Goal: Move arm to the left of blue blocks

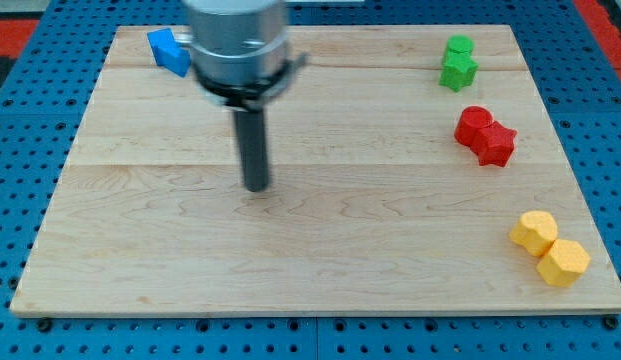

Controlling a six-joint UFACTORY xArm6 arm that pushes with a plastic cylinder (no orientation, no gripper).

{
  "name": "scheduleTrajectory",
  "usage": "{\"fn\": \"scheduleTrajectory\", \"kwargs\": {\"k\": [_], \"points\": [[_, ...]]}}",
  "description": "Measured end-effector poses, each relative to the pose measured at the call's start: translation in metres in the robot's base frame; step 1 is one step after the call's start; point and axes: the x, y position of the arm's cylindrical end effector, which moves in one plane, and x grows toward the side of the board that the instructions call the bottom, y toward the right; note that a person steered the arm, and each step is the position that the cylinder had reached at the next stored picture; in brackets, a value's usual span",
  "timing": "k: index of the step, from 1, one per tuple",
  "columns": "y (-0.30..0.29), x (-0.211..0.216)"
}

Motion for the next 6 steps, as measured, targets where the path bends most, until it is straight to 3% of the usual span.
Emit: {"fn": "scheduleTrajectory", "kwargs": {"k": [2, 3, 4, 5, 6], "points": [[-0.123, -0.066], [-0.142, -0.096], [-0.145, -0.162], [-0.145, -0.166], [-0.147, -0.211]]}}
